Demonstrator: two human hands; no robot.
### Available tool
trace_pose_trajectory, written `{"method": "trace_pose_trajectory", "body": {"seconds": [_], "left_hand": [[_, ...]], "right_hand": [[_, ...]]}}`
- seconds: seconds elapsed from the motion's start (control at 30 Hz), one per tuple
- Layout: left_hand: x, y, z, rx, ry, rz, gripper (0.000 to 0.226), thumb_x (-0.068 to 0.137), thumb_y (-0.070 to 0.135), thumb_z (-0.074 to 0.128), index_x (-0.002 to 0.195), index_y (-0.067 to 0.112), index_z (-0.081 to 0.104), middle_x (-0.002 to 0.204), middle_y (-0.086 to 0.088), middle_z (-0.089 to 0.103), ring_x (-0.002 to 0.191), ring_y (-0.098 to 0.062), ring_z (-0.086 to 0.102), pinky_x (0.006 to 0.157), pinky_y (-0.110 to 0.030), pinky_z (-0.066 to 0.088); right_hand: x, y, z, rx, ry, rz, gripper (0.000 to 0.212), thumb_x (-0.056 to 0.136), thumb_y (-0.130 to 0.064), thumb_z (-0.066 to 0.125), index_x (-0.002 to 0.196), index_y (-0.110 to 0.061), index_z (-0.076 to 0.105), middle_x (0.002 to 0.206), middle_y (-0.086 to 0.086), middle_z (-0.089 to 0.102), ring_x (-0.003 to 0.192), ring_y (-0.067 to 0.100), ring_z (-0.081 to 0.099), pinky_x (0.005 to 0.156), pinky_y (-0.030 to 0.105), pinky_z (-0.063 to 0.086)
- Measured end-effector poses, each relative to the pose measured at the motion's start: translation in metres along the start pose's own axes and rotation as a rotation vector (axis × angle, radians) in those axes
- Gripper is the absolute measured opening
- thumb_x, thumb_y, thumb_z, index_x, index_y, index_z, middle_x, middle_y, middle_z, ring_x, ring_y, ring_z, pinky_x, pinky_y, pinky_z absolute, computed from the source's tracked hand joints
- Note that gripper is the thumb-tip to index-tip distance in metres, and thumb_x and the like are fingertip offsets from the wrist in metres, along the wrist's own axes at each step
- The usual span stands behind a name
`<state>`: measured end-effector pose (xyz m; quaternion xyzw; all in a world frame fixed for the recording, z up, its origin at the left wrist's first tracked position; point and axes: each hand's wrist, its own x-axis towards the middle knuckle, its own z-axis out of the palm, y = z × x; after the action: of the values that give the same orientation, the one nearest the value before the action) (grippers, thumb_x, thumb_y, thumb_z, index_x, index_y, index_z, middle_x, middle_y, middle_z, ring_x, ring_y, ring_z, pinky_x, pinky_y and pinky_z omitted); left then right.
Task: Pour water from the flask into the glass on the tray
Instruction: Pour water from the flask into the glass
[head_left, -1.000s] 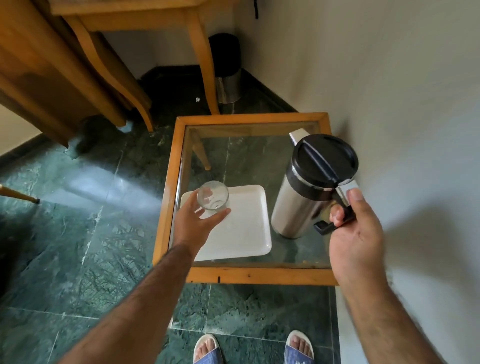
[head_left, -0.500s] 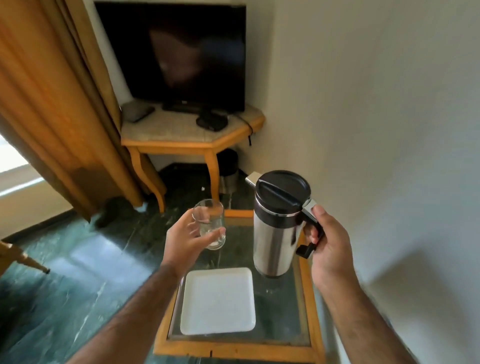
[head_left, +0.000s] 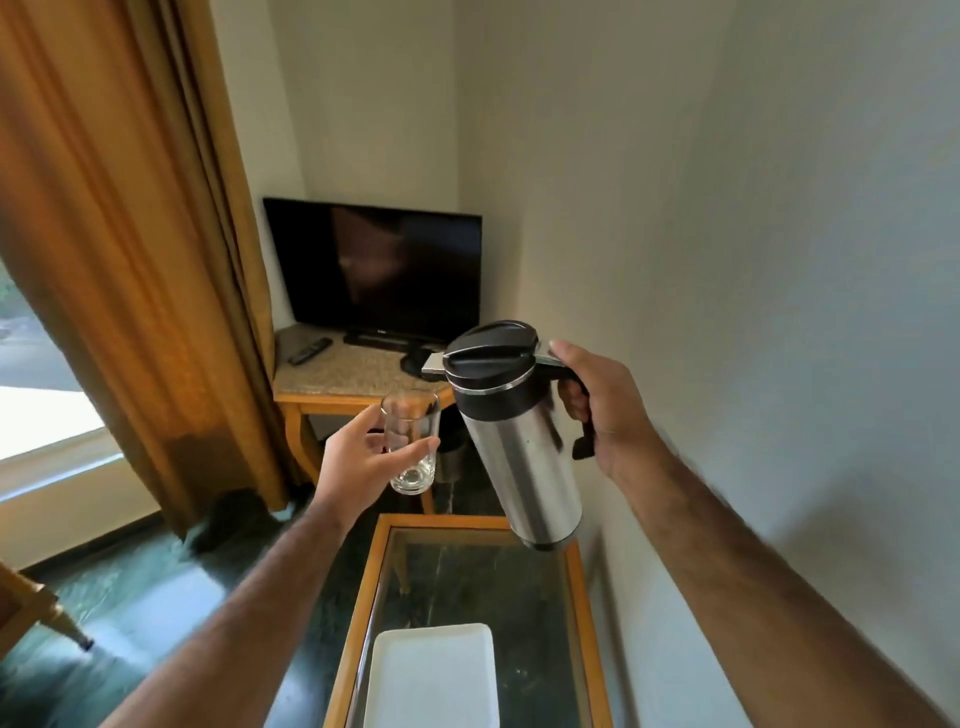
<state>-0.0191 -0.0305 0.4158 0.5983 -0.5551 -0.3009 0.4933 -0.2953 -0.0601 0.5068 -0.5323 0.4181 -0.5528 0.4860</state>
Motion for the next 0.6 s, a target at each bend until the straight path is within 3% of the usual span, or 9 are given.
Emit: {"method": "trace_pose_trajectory", "body": {"seconds": [0.1,0.33,0.53,0.6], "left_hand": [[-0.001,0.02,-0.014,0.033,0.033,0.033,0.044,0.07,0.044,0.095,0.105,0.043,0.069,0.103,0.011,0.081,0.096,-0.006,0.078,0.087,-0.035,0.062],[-0.013,0.048,-0.029,0.032,0.038,0.047,0.045,0.067,0.045,0.096,0.101,0.045,0.066,0.098,0.028,0.078,0.091,0.009,0.074,0.07,-0.017,0.058],[-0.021,0.055,-0.029,-0.02,0.033,0.066,0.047,0.067,0.045,0.096,0.105,0.041,0.069,0.101,0.022,0.079,0.092,0.001,0.077,0.078,-0.026,0.061],[-0.023,0.058,-0.032,-0.035,0.032,0.066,0.048,0.067,0.044,0.097,0.105,0.042,0.069,0.1,0.016,0.081,0.092,0.0,0.077,0.079,-0.027,0.061]], "right_hand": [[-0.002,-0.028,0.008,-0.052,-0.023,-0.009,0.048,0.083,-0.054,0.071,0.051,-0.027,0.046,0.048,-0.01,0.039,0.047,0.007,0.035,0.048,0.018,0.033],[0.002,-0.082,0.02,-0.18,-0.122,0.009,0.053,0.096,-0.041,0.071,0.055,-0.022,0.044,0.053,-0.004,0.036,0.051,0.013,0.03,0.051,0.025,0.029],[0.006,-0.126,0.037,-0.349,-0.261,0.053,0.043,0.096,-0.036,0.072,0.06,-0.02,0.055,0.059,0.003,0.035,0.052,0.013,0.027,0.05,0.028,0.023],[0.008,-0.139,0.043,-0.375,-0.282,0.052,0.045,0.096,-0.034,0.072,0.053,-0.024,0.062,0.059,0.002,0.034,0.05,0.012,0.026,0.05,0.029,0.021]]}}
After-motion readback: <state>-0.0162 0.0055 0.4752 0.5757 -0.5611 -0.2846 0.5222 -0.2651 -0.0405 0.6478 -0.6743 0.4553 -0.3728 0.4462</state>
